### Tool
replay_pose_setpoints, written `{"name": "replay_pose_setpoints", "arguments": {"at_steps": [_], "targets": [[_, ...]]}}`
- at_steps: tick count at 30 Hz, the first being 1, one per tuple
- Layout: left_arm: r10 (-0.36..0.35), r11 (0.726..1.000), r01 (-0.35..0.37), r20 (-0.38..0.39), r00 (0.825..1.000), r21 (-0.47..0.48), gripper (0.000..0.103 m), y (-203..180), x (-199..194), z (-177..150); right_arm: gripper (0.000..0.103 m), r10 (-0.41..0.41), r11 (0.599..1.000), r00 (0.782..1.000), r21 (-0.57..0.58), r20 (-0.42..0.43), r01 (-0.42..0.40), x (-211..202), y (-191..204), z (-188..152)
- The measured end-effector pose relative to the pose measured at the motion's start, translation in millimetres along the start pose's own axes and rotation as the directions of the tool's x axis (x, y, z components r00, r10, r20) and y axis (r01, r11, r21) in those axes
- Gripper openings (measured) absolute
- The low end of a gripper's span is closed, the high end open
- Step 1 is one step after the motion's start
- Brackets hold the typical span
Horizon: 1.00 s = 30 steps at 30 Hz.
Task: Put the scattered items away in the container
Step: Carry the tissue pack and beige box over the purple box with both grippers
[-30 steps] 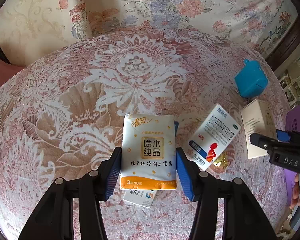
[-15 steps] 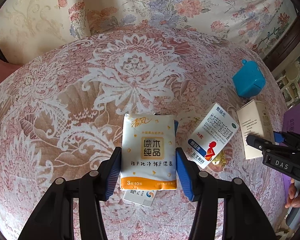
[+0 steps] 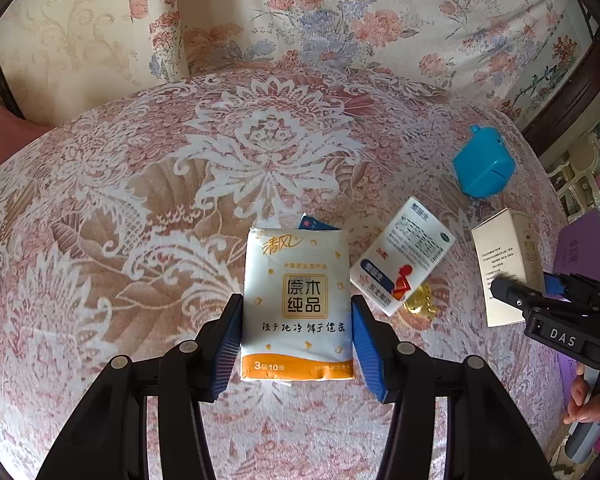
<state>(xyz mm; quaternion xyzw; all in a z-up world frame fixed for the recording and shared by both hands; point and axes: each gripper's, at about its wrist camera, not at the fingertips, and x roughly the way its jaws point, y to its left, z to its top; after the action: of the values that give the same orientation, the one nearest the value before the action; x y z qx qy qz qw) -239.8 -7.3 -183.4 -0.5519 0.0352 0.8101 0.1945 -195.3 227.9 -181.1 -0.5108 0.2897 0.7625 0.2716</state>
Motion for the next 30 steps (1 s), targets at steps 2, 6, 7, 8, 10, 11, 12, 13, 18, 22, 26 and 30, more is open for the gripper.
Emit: {"name": "replay_pose_setpoints", "arguments": {"at_steps": [2, 6, 7, 8, 10, 11, 12, 13, 18, 22, 26, 30], "targets": [[0.003, 1.000, -0.003, 0.000, 1.000, -0.001, 0.052, -1, -2, -4, 0.056, 0.003, 1.000, 1.000, 0.000, 0.001, -0.003, 2, 0, 3], [0.004, 1.000, -0.004, 0.005, 1.000, -0.006, 0.052, -4, -9, -16, 0.056, 0.004, 1.000, 1.000, -0.009, 0.007, -0.004, -3, 3, -4], [0.004, 1.000, -0.004, 0.006, 1.000, -0.007, 0.052, -5, -11, -19, 0.056, 0.005, 1.000, 1.000, -0.012, 0.009, -0.005, -5, 2, -7], [0.005, 1.000, -0.005, 0.006, 1.000, -0.007, 0.052, -7, -13, -22, 0.056, 0.005, 1.000, 1.000, -0.015, 0.011, -0.005, -6, 2, -10], [0.006, 1.000, -0.006, 0.008, 1.000, -0.002, 0.052, -10, -16, -29, 0.056, 0.011, 1.000, 1.000, -0.020, 0.015, -0.010, -9, 1, -17], [0.007, 1.000, -0.008, 0.007, 1.000, 0.002, 0.052, -12, -18, -33, 0.056, 0.014, 1.000, 1.000, -0.024, 0.017, -0.013, -10, 0, -21], [0.009, 1.000, -0.009, 0.007, 1.000, 0.005, 0.052, -13, -20, -36, 0.056, 0.016, 0.999, 1.000, -0.028, 0.018, -0.016, -11, -1, -26], [0.011, 1.000, -0.011, 0.008, 1.000, 0.008, 0.052, -15, -22, -40, 0.056, 0.020, 0.999, 1.000, -0.030, 0.018, -0.019, -12, -2, -32], [0.015, 1.000, -0.015, 0.005, 1.000, 0.012, 0.052, -20, -31, -60, 0.056, 0.039, 0.998, 0.999, -0.047, 0.016, -0.038, -19, -3, -54], [0.021, 1.000, -0.021, -0.002, 1.000, 0.018, 0.052, -25, -37, -76, 0.056, 0.044, 0.996, 0.999, -0.073, 0.017, -0.043, -26, -2, -71], [0.027, 0.999, -0.027, -0.011, 1.000, 0.027, 0.052, -28, -41, -90, 0.056, 0.060, 0.994, 0.998, -0.087, 0.019, -0.058, -33, -1, -83], [0.032, 0.999, -0.031, -0.018, 0.999, 0.032, 0.052, -29, -46, -104, 0.056, 0.080, 0.991, 0.997, -0.108, 0.018, -0.078, -37, 3, -93]]}}
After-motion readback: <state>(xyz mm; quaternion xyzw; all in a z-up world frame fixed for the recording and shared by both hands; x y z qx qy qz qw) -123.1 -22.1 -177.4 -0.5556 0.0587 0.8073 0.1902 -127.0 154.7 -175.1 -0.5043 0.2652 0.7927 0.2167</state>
